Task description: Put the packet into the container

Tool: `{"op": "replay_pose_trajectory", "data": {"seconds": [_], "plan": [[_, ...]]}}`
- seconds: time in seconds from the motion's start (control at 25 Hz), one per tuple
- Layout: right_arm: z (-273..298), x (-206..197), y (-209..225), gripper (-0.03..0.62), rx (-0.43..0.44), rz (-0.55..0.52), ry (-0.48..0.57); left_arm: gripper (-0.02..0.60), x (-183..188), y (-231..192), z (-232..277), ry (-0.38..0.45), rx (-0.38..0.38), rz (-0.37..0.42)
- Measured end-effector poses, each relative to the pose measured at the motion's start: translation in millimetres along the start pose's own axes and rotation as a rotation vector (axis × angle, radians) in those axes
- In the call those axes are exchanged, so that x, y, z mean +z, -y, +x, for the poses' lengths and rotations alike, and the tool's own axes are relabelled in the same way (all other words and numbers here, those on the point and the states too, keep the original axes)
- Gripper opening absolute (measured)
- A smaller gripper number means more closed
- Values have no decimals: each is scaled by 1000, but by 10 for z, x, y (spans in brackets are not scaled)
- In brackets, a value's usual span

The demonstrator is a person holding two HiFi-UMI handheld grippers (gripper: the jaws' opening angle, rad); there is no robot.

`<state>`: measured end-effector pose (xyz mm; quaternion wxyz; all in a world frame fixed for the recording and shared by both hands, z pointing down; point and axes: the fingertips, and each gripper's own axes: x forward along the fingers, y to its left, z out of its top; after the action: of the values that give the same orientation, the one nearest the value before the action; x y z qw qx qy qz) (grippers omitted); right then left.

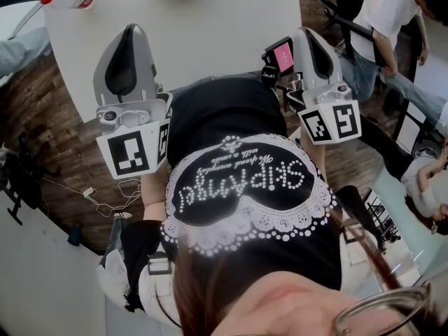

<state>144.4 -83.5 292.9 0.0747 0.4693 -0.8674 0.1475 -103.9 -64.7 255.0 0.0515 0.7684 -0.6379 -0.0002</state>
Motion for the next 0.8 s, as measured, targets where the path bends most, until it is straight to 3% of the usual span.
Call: {"op": "replay_pose_trajectory", "data": {"seconds": [0.8], "plan": [[-71, -122, -432, -5, 110, 17, -3, 3, -604, 241, -473, -121, 13, -138]]}}
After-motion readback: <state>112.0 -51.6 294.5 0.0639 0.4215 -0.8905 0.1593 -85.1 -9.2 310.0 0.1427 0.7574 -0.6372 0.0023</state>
